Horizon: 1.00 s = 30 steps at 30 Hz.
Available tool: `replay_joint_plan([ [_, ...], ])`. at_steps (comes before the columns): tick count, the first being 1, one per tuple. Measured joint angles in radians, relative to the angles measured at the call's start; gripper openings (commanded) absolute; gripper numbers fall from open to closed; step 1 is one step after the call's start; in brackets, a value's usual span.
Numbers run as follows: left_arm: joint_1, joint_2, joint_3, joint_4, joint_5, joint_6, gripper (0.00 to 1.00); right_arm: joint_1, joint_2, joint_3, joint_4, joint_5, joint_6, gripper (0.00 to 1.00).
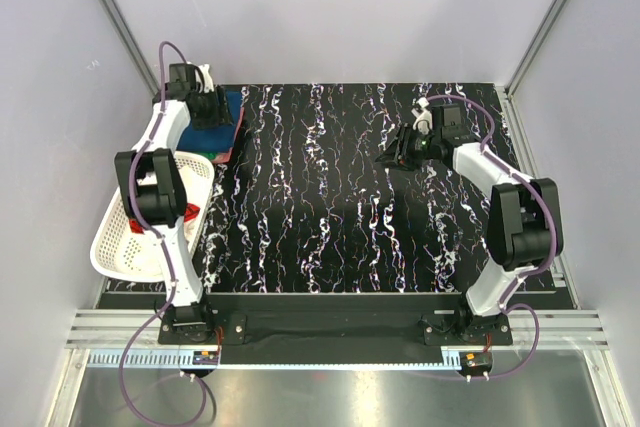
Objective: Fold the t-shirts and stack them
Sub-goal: Neatly place the folded tshirt to the corner
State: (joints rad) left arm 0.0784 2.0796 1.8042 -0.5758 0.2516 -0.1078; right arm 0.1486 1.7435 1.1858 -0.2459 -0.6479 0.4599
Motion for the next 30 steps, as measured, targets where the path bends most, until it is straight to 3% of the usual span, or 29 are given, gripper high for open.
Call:
replay_joint_plan([
  [9, 0.005, 0.009, 0.024, -0.056, 0.016, -0.003, 0.64, 0.0, -0.058, 0.005, -0.052, 0.009, -0.005, 0.4],
  [11, -0.001, -0.032, 0.029, -0.081, 0.031, -0.011, 0.64, 0.0, -0.076, 0.008, -0.07, 0.011, -0.004, 0.47],
  [12, -0.005, -0.062, 0.027, -0.09, 0.042, -0.018, 0.64, 0.0, -0.087, 0.01, -0.084, 0.015, -0.004, 0.52],
  [14, -0.022, -0.159, -0.015, -0.067, 0.056, -0.028, 0.66, 0.0, -0.119, 0.011, -0.113, 0.028, -0.007, 0.71],
  [16, -0.064, -0.31, -0.11, -0.046, 0.072, -0.042, 0.67, 0.0, -0.174, 0.012, -0.148, 0.041, -0.011, 1.0],
  [17, -0.086, -0.373, -0.153, -0.027, 0.081, -0.046, 0.68, 0.0, -0.206, 0.012, -0.167, 0.051, -0.018, 1.0],
  [18, -0.121, -0.46, -0.208, -0.007, 0.098, -0.055, 0.89, 0.0, -0.245, 0.013, -0.183, 0.064, -0.028, 1.0],
  [19, -0.159, -0.543, -0.259, 0.011, 0.118, -0.059, 0.99, 0.0, -0.287, 0.013, -0.199, 0.078, -0.033, 1.0],
  [24, -0.338, -0.87, -0.486, 0.111, 0.218, -0.106, 0.99, 0.0, -0.505, -0.002, -0.233, 0.127, -0.042, 1.0],
  [30, -0.394, -1.067, -0.771, 0.219, 0.277, -0.198, 0.99, 0.0, -0.683, -0.081, -0.244, 0.147, -0.006, 1.0],
])
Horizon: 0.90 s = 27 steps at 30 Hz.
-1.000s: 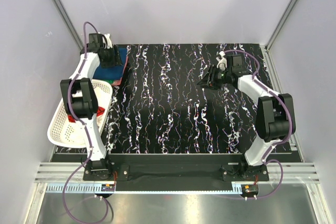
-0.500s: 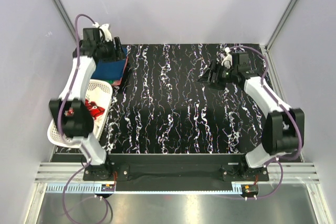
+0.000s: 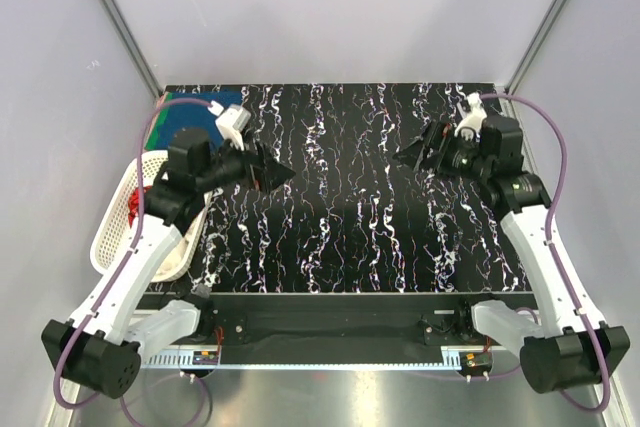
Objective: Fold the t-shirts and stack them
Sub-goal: Neatly place the folded tshirt to the corner
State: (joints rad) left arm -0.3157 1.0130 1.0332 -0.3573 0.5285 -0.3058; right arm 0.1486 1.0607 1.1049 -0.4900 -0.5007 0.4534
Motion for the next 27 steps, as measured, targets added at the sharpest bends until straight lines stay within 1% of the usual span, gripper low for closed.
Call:
replay_joint_plan([
  [3, -0.011, -0.012, -0.088, 0.023, 0.011, -0.03, 0.99, 0.0, -0.021, -0.06, -0.007, 0.0, 0.011, 1.0],
  [7, -0.013, -0.026, -0.15, 0.03, 0.015, -0.043, 0.99, 0.0, -0.046, -0.138, -0.033, 0.012, 0.013, 1.0],
  [10, -0.013, -0.054, -0.156, 0.04, 0.015, -0.043, 0.99, 0.0, -0.092, -0.175, -0.035, 0.019, 0.012, 1.0],
  [15, -0.013, -0.096, -0.156, 0.067, 0.019, -0.041, 0.99, 0.0, -0.163, -0.182, -0.025, 0.027, 0.013, 1.0],
  [27, -0.013, -0.126, -0.157, 0.069, 0.029, -0.031, 0.99, 0.0, -0.203, -0.199, 0.0, 0.082, 0.025, 1.0],
])
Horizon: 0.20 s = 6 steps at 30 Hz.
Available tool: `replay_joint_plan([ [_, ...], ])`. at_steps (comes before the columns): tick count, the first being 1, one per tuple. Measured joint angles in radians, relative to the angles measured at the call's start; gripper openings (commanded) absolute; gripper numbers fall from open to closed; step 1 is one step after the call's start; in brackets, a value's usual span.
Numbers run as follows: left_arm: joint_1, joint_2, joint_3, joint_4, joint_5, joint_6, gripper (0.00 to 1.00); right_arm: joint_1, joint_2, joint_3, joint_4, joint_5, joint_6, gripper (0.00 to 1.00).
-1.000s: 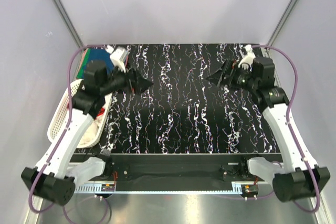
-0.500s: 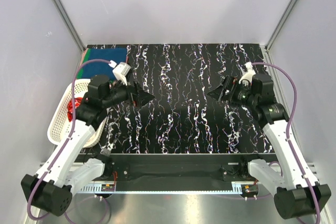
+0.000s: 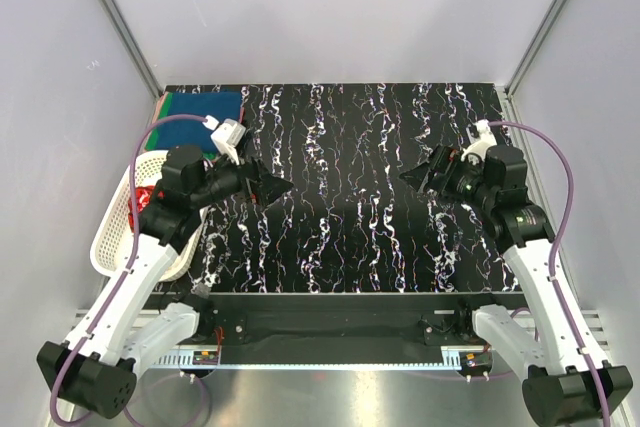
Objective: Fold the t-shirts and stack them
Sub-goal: Neatly place the folded tshirt to the corner
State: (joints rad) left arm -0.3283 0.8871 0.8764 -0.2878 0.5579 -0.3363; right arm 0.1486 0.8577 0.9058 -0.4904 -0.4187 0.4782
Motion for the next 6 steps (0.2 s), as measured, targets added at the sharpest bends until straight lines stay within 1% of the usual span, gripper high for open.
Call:
replay_joint_plan([
  [6, 0.0, 0.0, 0.0, 0.002, 0.014, 0.0, 0.99, 0.0, -0.019, 0.0, 0.001, 0.023, 0.002, 1.0],
])
